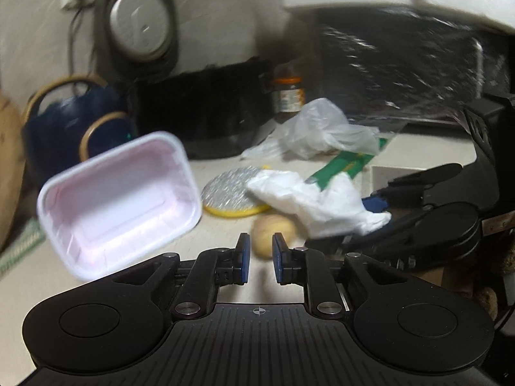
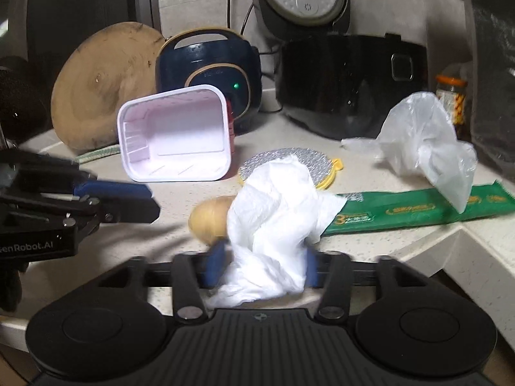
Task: Collect trash
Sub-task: 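Grip the ginger root with the left tool and lift it off the counter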
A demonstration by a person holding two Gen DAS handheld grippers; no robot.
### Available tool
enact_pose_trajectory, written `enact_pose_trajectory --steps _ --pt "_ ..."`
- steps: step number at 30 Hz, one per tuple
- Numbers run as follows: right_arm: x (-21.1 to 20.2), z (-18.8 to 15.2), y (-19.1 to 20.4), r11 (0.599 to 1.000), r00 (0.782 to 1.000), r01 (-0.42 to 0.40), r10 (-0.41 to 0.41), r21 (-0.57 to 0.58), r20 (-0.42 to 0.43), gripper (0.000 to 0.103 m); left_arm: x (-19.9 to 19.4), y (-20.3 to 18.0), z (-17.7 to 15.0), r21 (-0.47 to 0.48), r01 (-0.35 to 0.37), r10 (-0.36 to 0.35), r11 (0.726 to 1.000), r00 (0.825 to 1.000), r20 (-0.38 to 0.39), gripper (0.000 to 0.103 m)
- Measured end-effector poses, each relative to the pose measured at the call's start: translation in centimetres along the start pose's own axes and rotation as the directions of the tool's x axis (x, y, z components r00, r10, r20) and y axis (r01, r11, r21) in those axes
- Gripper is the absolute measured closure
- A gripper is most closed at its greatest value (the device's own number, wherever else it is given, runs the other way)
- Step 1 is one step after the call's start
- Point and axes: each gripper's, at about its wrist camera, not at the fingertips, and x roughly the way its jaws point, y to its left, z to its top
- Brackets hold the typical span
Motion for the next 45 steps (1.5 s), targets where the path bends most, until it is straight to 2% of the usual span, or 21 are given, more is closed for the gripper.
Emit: enact_pose_trajectory --steps 1,4,7,9,14,15,18,23,32,36,45 --pt "-0.1 -0.2 0.1 1.0 1.0 0.006 -0.006 -0.006 0.004 0.033 0.2 -0.3 0.3 0.017 0.009 -0.009 1.0 1.0 0.0 0.082" --pt "-0.3 -0.7 0.5 0.998 0.999 0.036 -0.036 -0.043 0.017 0.033 1.3 -1.0 1.2 0.029 0.005 -0.004 1.0 1.0 -0.015 0.08" --pt "-0.3 -1.0 0.5 0.996 0.998 0.057 -0.055 -0.065 0.028 0.032 3.1 -1.2 1.7 0.033 -0.043 0.045 0.999 0.997 -0.058 0.08" --pt "-0.3 -1.1 0.5 0.996 0.998 0.062 -0.06 -0.071 0.034 0.029 4.1 -1.3 1.8 0.05 -0.088 0.092 0.995 0.993 -0.074 0.077" --pt "-0.4 -1.5 0.5 0.995 0.998 0.055 -0.051 -0.079 0.047 0.021 5.1 -0.4 2.1 0.011 -0.096 0.097 0.995 0.99 -0.098 0.056" --pt "-0.4 -1.5 0.4 0.995 0.998 0.052 -0.049 -0.079 0.048 0.02 5.4 -0.3 2.2 0.01 -0.1 0.1 0.995 0.99 -0.101 0.055" --pt "-0.4 -1.6 0.4 0.996 0.998 0.05 -0.045 -0.08 0.053 0.02 5.9 -0.3 2.2 -0.001 -0.076 0.076 0.997 0.99 -0.116 0.054" --pt "-0.5 -1.9 0.6 0.996 0.997 0.045 -0.04 -0.082 0.061 0.017 7.5 0.0 1.8 -0.064 -0.005 -0.005 0.998 0.988 -0.155 0.054" --pt "-0.6 -2.0 0.7 0.996 0.997 0.037 -0.032 -0.087 0.066 0.017 7.6 0.5 1.5 -0.097 0.018 -0.031 0.995 0.991 -0.132 0.056" --pt "-0.8 -1.8 0.3 0.998 0.997 0.037 -0.033 -0.06 0.067 0.017 5.9 1.2 0.7 -0.148 0.006 -0.026 0.989 0.991 -0.135 0.056" --pt "0.0 0.1 -0.3 0.999 0.997 0.043 -0.045 0.02 0.066 0.017 1.0 2.0 -1.7 -0.172 -0.014 -0.008 0.985 0.992 -0.13 0.057"
